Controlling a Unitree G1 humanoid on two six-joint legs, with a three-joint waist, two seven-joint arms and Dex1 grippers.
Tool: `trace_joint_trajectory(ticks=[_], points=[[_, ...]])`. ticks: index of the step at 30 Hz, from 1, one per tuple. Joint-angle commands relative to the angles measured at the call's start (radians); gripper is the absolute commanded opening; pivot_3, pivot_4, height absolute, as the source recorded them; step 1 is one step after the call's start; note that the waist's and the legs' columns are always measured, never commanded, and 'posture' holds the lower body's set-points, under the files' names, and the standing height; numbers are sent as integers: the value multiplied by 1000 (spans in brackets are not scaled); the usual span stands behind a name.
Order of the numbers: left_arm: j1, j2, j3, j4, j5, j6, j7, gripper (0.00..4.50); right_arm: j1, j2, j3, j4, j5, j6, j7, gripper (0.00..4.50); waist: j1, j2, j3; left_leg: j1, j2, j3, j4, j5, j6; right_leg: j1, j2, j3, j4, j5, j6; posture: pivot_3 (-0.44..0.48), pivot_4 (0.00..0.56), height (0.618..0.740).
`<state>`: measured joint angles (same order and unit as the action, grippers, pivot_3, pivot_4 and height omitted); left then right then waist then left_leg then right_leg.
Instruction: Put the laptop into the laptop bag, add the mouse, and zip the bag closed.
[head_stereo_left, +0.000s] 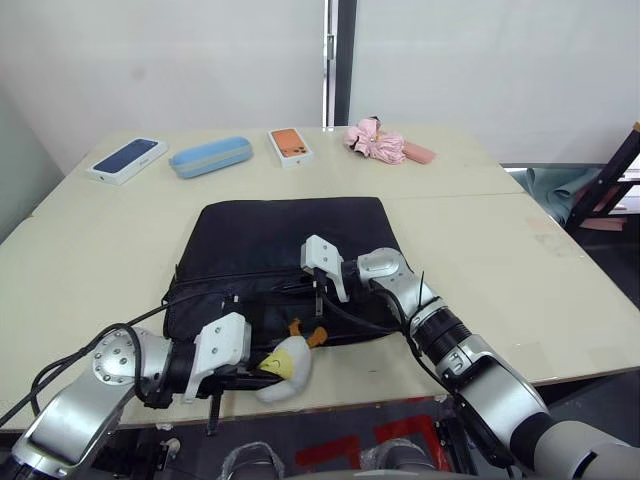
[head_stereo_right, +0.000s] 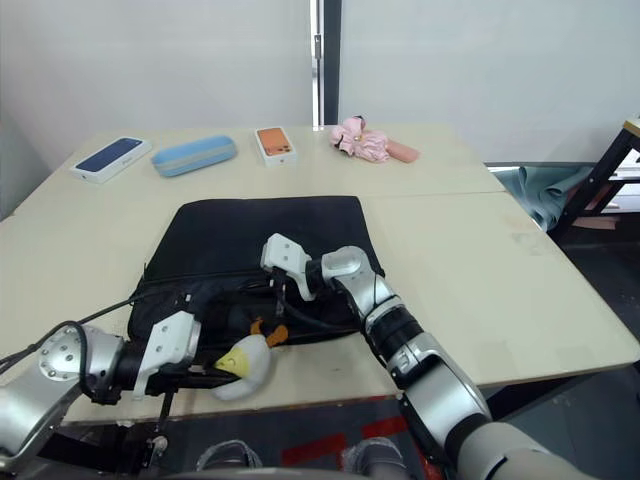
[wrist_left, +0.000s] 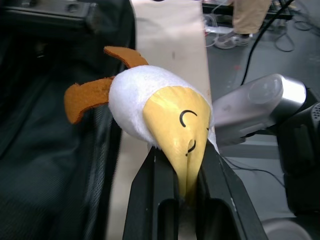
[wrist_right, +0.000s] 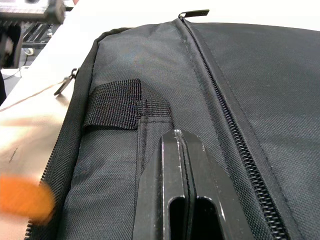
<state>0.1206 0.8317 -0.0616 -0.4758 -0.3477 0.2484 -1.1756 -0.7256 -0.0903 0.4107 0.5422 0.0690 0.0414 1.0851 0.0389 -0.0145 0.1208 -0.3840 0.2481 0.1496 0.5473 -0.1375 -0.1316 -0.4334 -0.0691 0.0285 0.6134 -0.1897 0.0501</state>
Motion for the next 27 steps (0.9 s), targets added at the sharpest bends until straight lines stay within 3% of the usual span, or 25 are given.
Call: trace_joint_trajectory(ticks=[1, 9, 17, 23, 27], points=[[-39, -41, -91, -19, 19, -6, 7, 58, 20, -4, 19, 65, -42, 43, -13, 0, 0, 1, 0, 0, 0, 0, 0, 0, 0, 0, 0, 0, 0, 0, 0, 0, 150, 740], [-52, -145, -280, -11, 158, -43, 87, 58, 15, 4, 14, 68, -47, 50, -20, 0, -1, 8, -8, 1, 0, 1, 1, 0, 0, 1, 0, 0, 1, 0, 0, 0, 150, 740], [-113, -111, -158, -200, 23, 190, 152, 58, 14, 5, 3, 71, -53, 49, -22, 0, -1, 9, -8, 1, 0, 1, 1, 0, 0, 0, 0, 0, 2, 0, 0, 0, 150, 740], [-288, -166, -211, -117, 23, 310, 200, 2282, 11, 8, 1, 71, -51, 51, -17, 0, 0, 10, -8, 1, 0, 0, 2, 0, 0, 1, 0, 0, 3, 0, 0, 0, 150, 740], [-333, -172, -220, -86, 22, 345, 206, 3692, 6, 11, -3, 76, -51, 52, -15, 0, -2, 11, -7, 0, 0, 0, 4, 0, 0, 0, 0, 1, 4, 0, 0, 0, 150, 740]])
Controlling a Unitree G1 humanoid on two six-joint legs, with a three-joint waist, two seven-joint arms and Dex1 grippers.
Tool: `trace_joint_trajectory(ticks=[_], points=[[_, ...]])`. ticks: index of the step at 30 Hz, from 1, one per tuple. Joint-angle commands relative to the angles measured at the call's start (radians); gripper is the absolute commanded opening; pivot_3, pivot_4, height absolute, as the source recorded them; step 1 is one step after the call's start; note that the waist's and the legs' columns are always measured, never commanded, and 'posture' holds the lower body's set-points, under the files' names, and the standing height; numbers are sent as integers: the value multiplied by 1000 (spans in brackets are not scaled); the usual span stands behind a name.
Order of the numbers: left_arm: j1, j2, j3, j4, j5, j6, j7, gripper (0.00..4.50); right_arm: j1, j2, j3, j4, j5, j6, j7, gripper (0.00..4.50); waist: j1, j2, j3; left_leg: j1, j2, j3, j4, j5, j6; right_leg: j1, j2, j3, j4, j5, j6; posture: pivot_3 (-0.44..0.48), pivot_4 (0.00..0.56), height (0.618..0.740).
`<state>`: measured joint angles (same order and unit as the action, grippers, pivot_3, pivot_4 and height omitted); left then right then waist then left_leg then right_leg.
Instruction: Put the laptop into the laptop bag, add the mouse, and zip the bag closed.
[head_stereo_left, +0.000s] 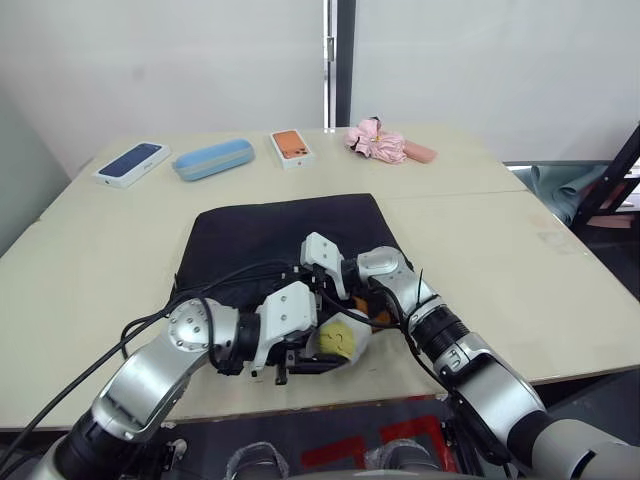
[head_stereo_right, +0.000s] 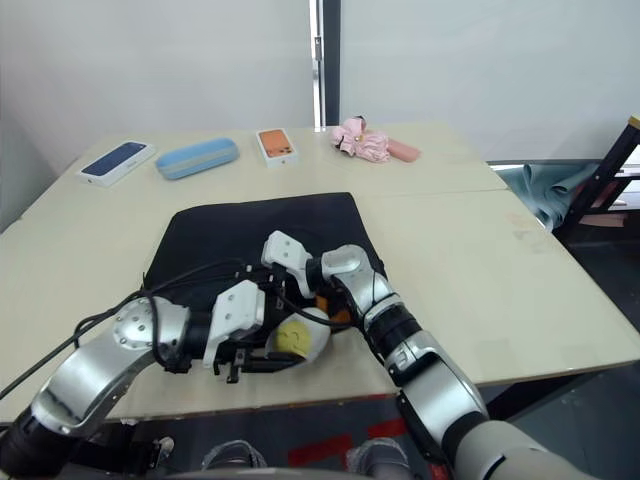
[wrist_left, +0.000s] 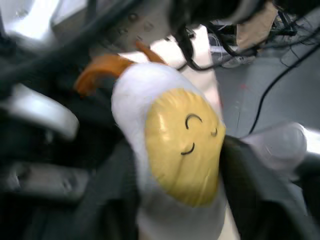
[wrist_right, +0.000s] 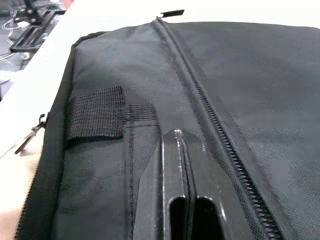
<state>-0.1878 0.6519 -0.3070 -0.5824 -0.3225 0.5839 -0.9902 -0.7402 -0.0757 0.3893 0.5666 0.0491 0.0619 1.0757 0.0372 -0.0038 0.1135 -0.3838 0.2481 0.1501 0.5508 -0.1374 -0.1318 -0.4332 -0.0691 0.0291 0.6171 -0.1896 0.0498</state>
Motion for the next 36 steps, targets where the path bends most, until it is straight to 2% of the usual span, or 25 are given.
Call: trace_joint_trajectory(ticks=[1, 2, 3, 13, 18, 26, 31, 36], points=[[-9, 30, 44, 46, -6, -17, -4, 4073, 19, -3, 18, 53, -31, 31, -5, 0, 1, 0, 0, 0, 0, 0, 0, 0, 0, 0, 0, 0, 0, 0, 0, 0, 150, 740], [10, 51, 63, 63, -10, -44, -25, 4386, 19, -3, 19, 55, -32, 29, -4, 0, 1, 0, 0, 0, 0, 0, 0, 0, 0, 0, 0, 0, 0, 0, 0, 0, 150, 740], [23, 67, 75, 74, -15, -64, -38, 4451, 18, -2, 19, 57, -32, 27, -4, 0, 0, 0, 0, 0, 0, 0, 0, 0, 0, 0, 0, 0, 0, 0, 0, 0, 150, 740], [233, 133, 172, 69, -33, -239, -63, 4451, 15, 0, 14, 60, -37, 26, 2, 0, -1, 1, 0, 0, 0, -1, 0, 0, 0, 0, 0, 0, -1, 0, 0, 0, 150, 740], [311, 148, 261, 73, -52, -291, -62, 4451, 19, 0, 11, 56, -38, 28, 2, 0, -1, 1, 0, 0, 1, -1, 0, 0, 0, 0, 1, 0, -1, -1, 0, 0, 150, 740], [498, 214, 467, 88, -110, -366, -152, 4451, 22, -2, 11, 54, -40, 27, 7, 0, -2, 1, 0, 0, 1, -1, 0, 0, 0, 0, 1, 0, -1, -1, 0, 0, 150, 740], [604, 220, 546, 137, -103, -465, -214, 4451, 12, 4, 10, 68, -40, 20, 8, 0, -2, 2, 1, 0, 1, -1, 0, 0, 0, -1, 1, 0, -2, -1, 1, 0, 150, 740], [648, 250, 572, 133, -87, -514, -264, 4451, 10, 4, 10, 71, -42, 18, 10, 0, 0, 4, 2, 0, 1, -1, 0, 0, -1, -1, 1, 0, -1, -1, 1, 0, 150, 740]])
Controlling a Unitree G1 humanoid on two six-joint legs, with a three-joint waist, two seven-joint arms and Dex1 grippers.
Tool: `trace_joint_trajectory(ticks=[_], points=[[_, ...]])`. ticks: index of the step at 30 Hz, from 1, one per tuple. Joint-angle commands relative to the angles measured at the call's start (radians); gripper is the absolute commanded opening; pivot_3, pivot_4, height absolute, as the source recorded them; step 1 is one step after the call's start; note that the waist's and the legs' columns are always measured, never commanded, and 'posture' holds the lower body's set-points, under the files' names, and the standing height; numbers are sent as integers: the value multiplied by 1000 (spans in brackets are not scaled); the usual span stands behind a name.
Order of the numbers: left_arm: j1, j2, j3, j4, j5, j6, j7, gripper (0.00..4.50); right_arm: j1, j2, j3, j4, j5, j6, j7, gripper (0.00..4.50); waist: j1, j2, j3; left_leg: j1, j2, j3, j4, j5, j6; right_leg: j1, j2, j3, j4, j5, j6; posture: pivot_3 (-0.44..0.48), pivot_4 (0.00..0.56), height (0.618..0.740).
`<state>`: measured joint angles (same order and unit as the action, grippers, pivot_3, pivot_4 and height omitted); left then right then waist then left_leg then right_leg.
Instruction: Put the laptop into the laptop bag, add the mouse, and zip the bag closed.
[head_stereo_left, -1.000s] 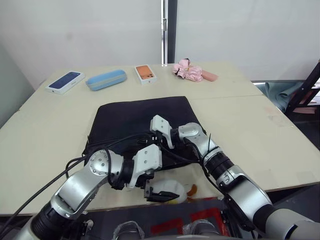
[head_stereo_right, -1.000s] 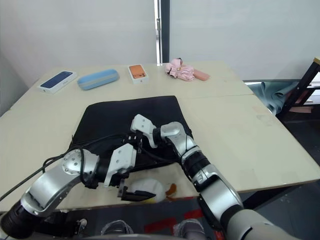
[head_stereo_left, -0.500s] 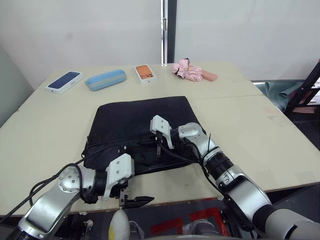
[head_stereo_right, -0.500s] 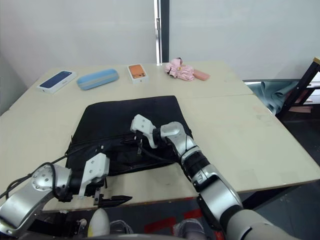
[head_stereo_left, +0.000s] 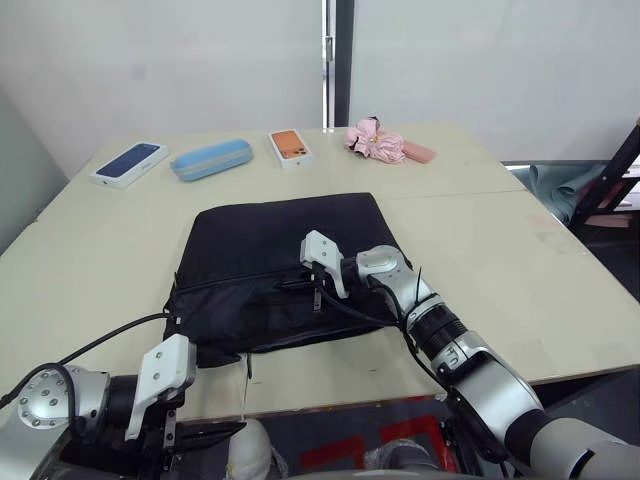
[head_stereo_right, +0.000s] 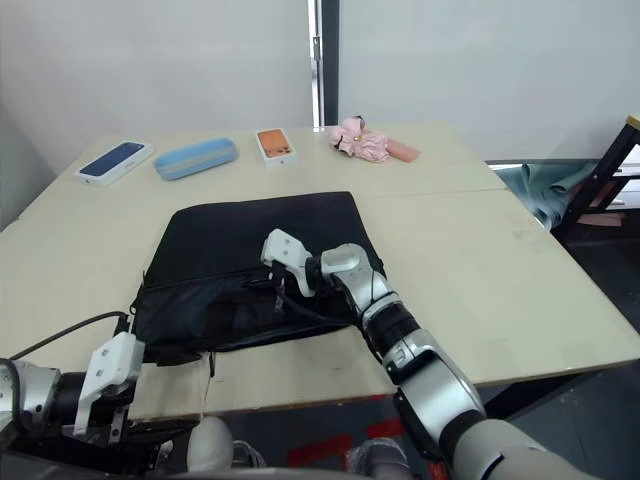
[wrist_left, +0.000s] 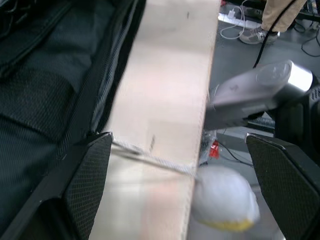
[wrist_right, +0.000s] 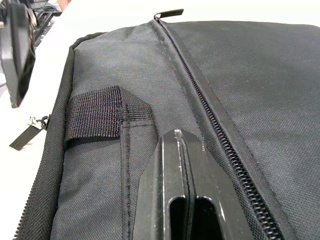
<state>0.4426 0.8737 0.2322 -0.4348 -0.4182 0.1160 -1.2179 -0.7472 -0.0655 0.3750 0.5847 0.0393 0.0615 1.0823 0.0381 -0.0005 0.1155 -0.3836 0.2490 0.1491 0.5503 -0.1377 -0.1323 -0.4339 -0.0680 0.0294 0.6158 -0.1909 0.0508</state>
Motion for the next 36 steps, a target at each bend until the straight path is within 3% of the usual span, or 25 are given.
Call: trace_joint_trajectory(ticks=[1, 6, 11, 18, 26, 36], points=[[23, 37, 33, -14, 14, -54, -47, 4451, 16, -7, 24, 53, -32, 19, 4, 0, 0, 0, 0, 0, 0, 0, 0, 0, 0, 0, 0, 0, 0, 0, 0, 0, 150, 740], [14, 54, 31, -20, 5, -41, -46, 4451, 17, -9, 24, 52, -33, 19, 2, 0, -1, 1, 1, 0, 0, 0, 0, 0, 0, 0, 0, 0, 0, 0, 0, 0, 150, 740], [-70, 70, 8, -35, -5, 38, -6, 4451, 24, -17, 23, 43, -33, 22, 5, 0, 0, 1, 1, 0, 0, 0, 0, 0, 0, 0, 0, 0, 0, 0, 0, 0, 150, 740], [-176, 132, -2, 14, 15, 60, -43, 4451, 22, -19, 23, 45, -33, 24, 4, 0, 0, -2, -1, 0, 0, 1, 0, 0, 0, 0, 0, 1, 0, 0, 0, 0, 150, 740], [-216, 167, -47, 57, 84, -25, -95, 4451, 23, -20, 22, 45, -33, 23, 2, 0, 2, -2, -1, 0, 0, 1, 0, 0, 0, 0, 0, 0, 1, 0, 0, 0, 150, 740], [-299, 142, -174, 197, 244, -244, -69, 4451, 25, -23, 21, 41, -33, 25, 0, 0, 3, -3, -2, 0, 0, 0, 0, 0, 0, 0, 0, 0, 2, 0, 0, 0, 150, 740]])
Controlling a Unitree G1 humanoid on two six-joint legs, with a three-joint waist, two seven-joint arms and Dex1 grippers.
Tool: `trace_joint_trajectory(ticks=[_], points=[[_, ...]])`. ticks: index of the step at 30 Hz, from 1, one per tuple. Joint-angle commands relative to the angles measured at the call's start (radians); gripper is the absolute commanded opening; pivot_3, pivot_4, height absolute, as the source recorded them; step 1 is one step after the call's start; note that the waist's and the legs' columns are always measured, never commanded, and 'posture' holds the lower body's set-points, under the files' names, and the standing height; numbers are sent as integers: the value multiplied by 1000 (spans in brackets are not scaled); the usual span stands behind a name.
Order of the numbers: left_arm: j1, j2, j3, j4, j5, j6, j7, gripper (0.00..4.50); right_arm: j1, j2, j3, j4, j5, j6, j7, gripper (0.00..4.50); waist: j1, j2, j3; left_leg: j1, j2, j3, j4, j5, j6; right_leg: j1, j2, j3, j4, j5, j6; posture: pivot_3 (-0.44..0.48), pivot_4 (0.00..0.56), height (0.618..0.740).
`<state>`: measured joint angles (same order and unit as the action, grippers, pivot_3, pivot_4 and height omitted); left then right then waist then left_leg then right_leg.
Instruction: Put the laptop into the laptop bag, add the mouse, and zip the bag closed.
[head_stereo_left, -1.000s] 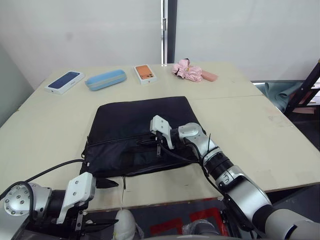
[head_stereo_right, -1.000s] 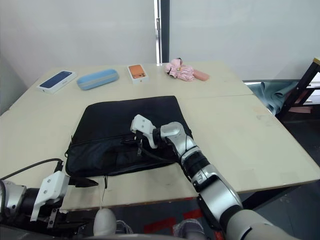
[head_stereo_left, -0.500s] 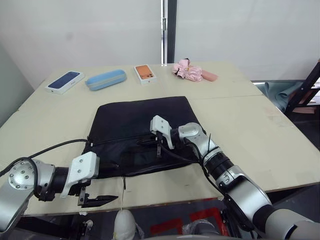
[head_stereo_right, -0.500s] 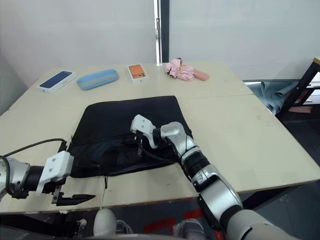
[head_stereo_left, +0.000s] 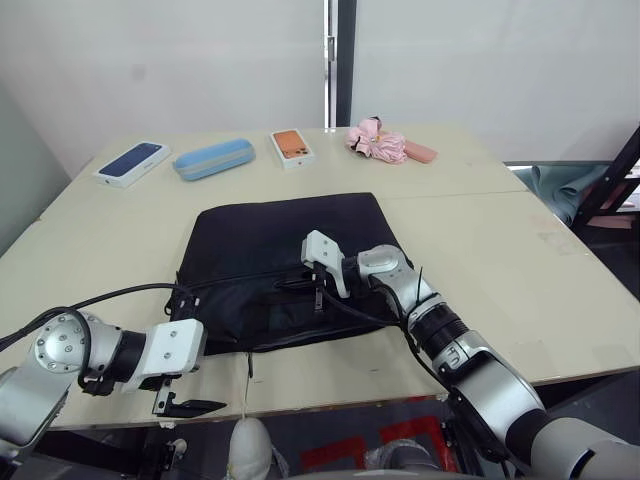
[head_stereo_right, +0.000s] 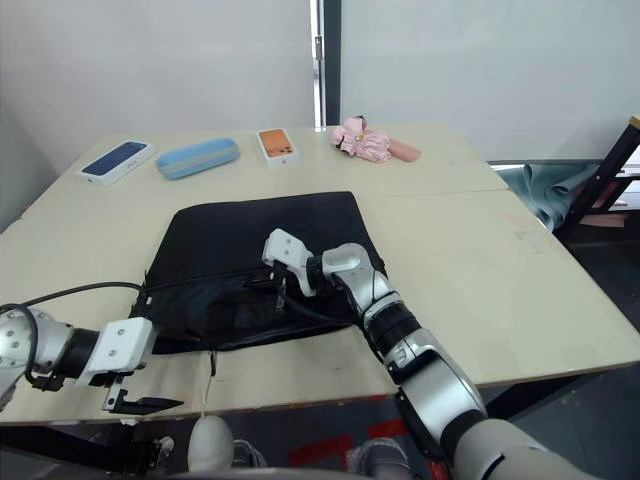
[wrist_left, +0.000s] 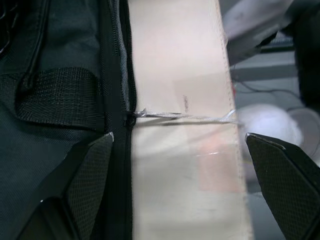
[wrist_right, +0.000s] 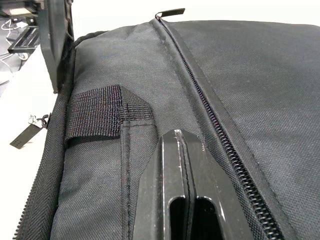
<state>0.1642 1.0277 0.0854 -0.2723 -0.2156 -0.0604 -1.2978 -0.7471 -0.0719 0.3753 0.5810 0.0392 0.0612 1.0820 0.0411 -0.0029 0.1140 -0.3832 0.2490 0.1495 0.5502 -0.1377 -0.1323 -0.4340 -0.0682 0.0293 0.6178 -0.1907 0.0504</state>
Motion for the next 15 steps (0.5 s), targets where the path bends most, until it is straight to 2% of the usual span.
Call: trace_joint_trajectory(ticks=[1, 6, 15], points=[[-36, -21, -42, 52, 58, -89, 21, 4451, 25, -17, 21, 43, -33, 26, 0, 0, 0, 0, 0, 0, 0, 0, 0, 0, 0, 0, 0, 0, 0, 0, 0, 0, 150, 740], [-125, -57, -127, 126, 106, -160, 23, 4451, 25, -17, 21, 43, -33, 26, -1, 0, 3, 0, 0, 0, 0, 0, 1, 0, 0, 0, 0, 0, 1, 0, 0, 0, 150, 740], [-199, -98, -238, 171, 150, -230, 7, 4451, 22, -19, 18, 44, -32, 28, -4, 0, 9, 0, -1, 1, -1, 0, 2, 0, 0, 1, -1, 0, 4, 0, -1, 0, 150, 740]])
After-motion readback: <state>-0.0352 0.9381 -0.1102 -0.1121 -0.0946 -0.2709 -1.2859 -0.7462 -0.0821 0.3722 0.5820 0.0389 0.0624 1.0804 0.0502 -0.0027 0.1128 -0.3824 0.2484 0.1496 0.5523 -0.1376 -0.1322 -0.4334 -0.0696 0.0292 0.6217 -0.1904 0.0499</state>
